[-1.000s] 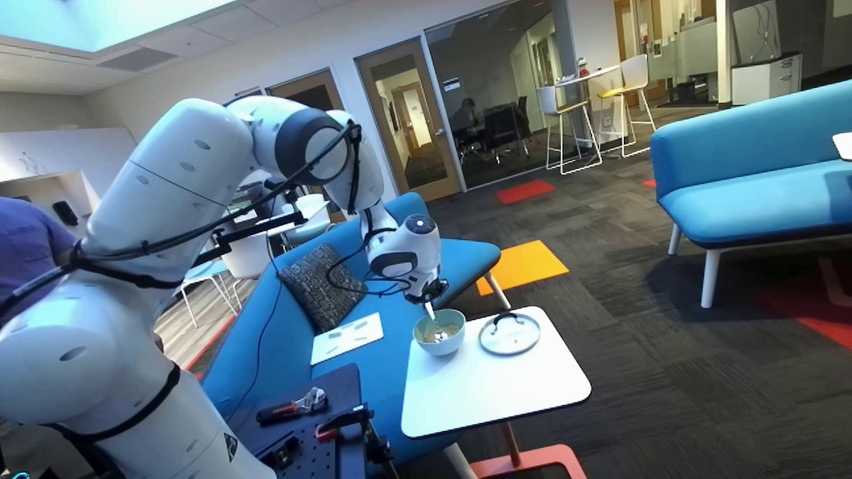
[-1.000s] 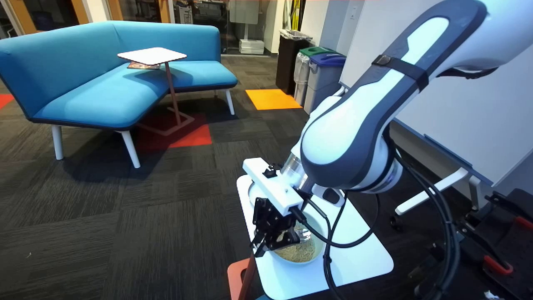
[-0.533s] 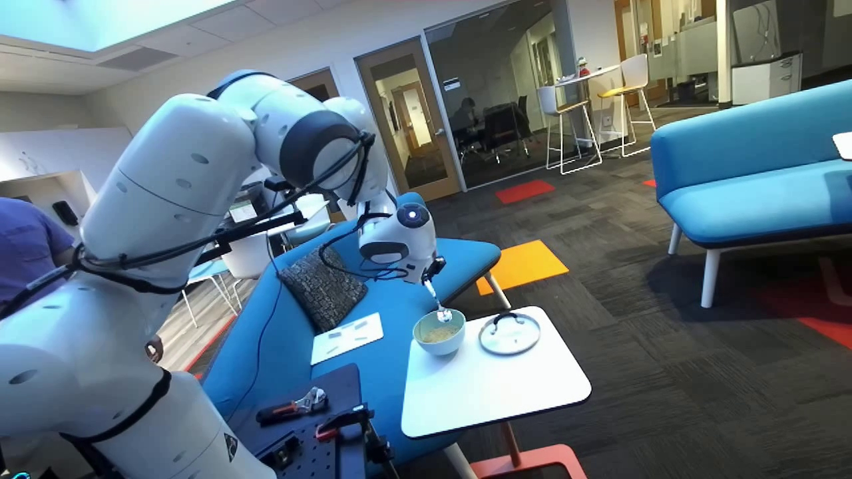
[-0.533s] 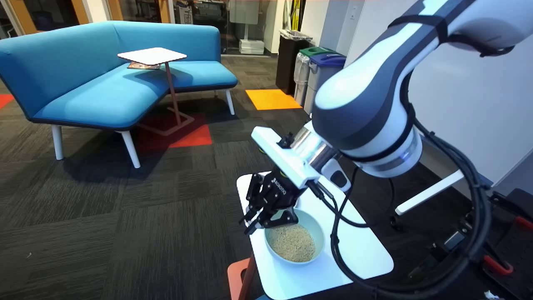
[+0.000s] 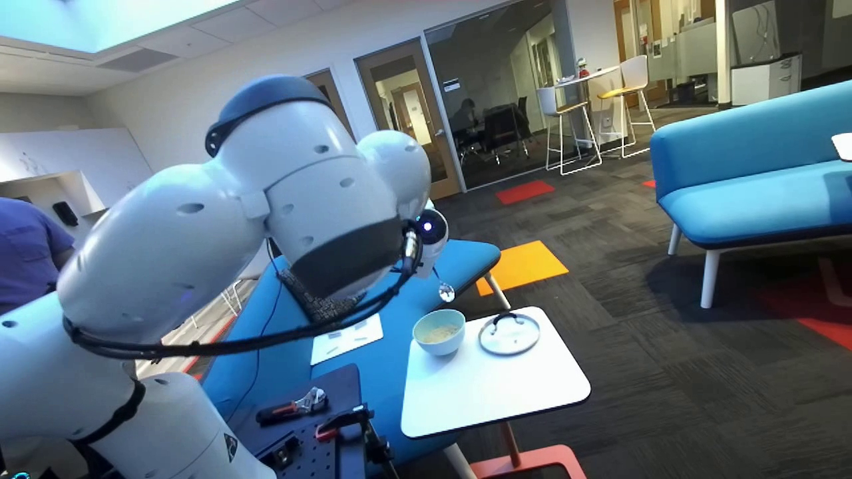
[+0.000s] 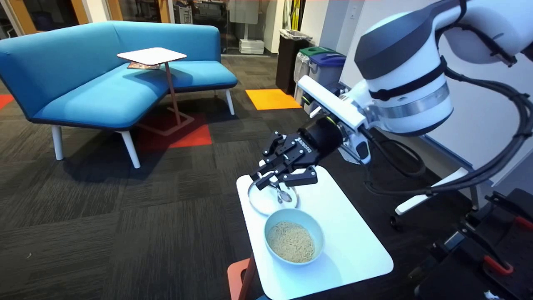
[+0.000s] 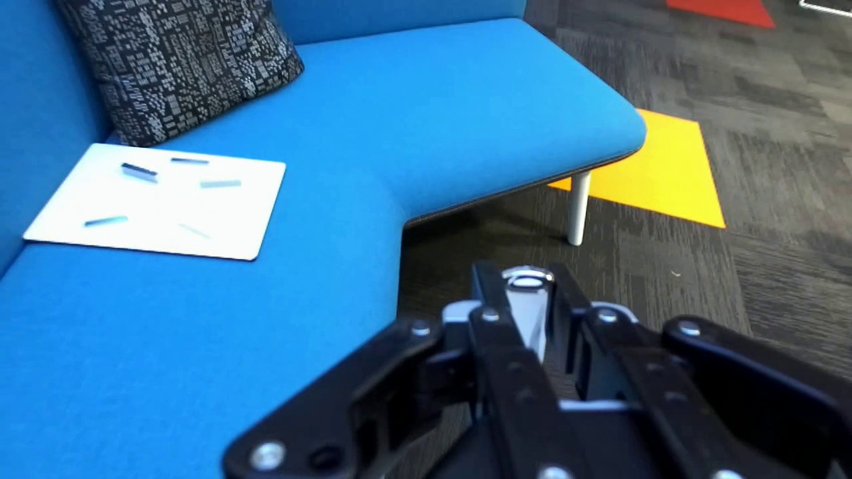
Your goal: Pick up the spoon and stir the objects in the bowl
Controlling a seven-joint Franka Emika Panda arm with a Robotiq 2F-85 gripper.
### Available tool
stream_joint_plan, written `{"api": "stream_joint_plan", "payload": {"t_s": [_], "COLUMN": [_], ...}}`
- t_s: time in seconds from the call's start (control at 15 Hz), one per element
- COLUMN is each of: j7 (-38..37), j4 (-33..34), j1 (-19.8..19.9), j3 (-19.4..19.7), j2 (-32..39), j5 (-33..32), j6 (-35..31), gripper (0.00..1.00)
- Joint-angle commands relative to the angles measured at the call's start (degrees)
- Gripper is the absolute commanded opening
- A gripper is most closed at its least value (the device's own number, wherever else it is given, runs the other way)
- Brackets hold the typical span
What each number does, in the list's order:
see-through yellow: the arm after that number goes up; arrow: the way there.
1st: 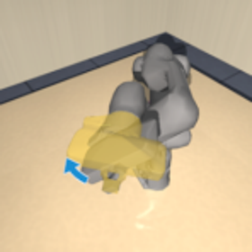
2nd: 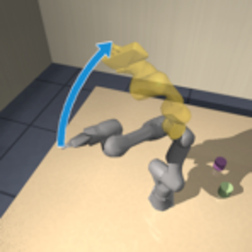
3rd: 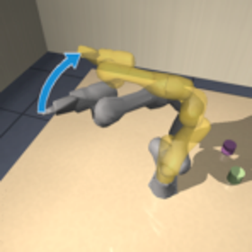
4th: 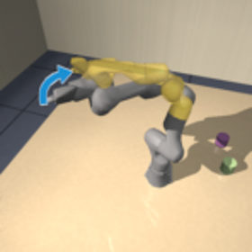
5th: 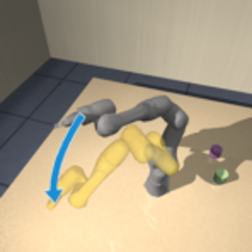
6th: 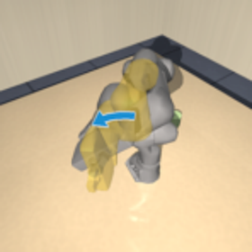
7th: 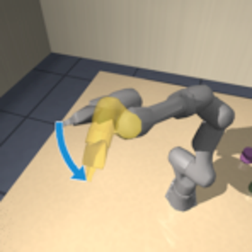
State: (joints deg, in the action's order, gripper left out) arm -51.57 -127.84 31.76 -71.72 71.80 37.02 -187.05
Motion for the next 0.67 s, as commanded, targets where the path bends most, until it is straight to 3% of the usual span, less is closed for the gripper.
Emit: {"api": "stream_joint_plan", "payload": {"t_s": [0.0,0.6], "j7": [4.7,15.0], "j4": [-4.6,-2.6], "j1": [5.9,2.8], "j3": [0.4,7.3], "j2": [7.0,13.3], "j5": [-1.7,-8.2], "j6": [1.4,3.1], "gripper": [0.05,0.05]}}
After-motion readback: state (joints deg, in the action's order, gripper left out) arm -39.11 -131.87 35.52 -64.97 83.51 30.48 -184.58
